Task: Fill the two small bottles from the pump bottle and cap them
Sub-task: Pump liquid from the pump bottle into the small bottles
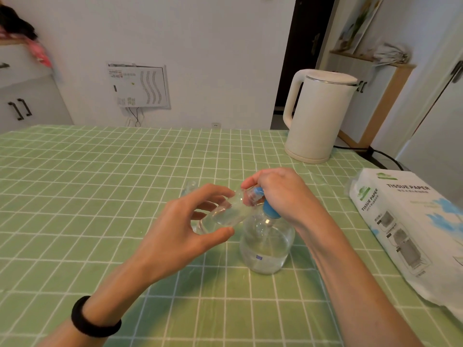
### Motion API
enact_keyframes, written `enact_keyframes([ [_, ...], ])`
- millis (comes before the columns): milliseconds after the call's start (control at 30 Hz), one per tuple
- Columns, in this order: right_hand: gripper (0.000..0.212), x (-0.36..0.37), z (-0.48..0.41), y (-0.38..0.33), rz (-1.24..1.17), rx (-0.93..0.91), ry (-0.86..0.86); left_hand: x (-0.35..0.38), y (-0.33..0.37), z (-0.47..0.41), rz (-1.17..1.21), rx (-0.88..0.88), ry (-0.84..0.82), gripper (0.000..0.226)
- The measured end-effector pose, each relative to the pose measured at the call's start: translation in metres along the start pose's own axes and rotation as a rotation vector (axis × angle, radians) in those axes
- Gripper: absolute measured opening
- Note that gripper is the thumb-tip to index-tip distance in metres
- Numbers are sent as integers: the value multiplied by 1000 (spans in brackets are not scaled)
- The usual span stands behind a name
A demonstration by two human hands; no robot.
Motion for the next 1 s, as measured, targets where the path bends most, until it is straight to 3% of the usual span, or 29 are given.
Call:
enact_keyframes([
  [1000,38,1,-2,-1,13,-48,35,-6,-2,-5,-21,39,-3,53],
])
Point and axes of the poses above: each hand's wrist, its own z-axis away from the middle knuckle, its own x-axis out of the palm, y = z × x, the point moved 1 cm from there along -z, towards the middle knuckle, and after that the axes turned 5 degrees about -x, right-handed, at the moved point
